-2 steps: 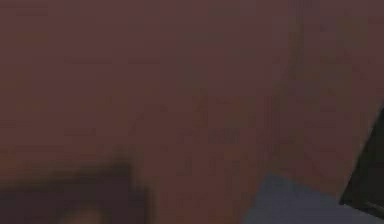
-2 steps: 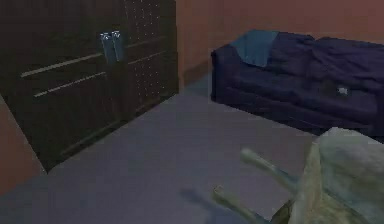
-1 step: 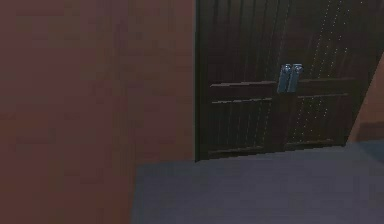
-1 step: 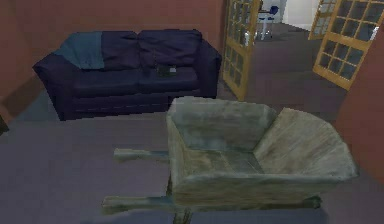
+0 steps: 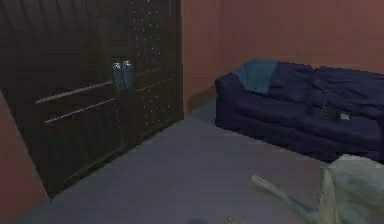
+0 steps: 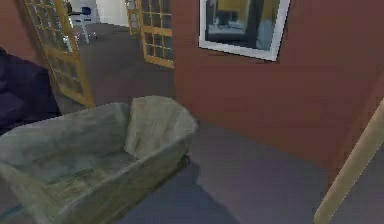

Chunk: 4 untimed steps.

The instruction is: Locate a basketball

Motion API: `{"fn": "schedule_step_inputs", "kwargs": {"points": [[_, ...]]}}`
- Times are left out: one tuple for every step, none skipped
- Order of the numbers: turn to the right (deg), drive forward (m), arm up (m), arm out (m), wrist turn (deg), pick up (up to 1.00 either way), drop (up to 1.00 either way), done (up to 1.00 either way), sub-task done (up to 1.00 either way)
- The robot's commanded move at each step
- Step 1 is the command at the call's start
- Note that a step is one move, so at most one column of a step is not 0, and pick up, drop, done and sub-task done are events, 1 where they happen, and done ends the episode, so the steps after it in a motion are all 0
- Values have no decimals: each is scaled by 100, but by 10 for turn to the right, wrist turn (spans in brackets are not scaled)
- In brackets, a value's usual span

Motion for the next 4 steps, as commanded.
{"fn": "schedule_step_inputs", "kwargs": {"points": [[300,0,0,0,0,0,0,0,0],[0,5,0,0,0,0,0,0,0],[450,0,0,0,0,0,0,0,0],[450,0,0,0,0,0,0,0,0]]}}
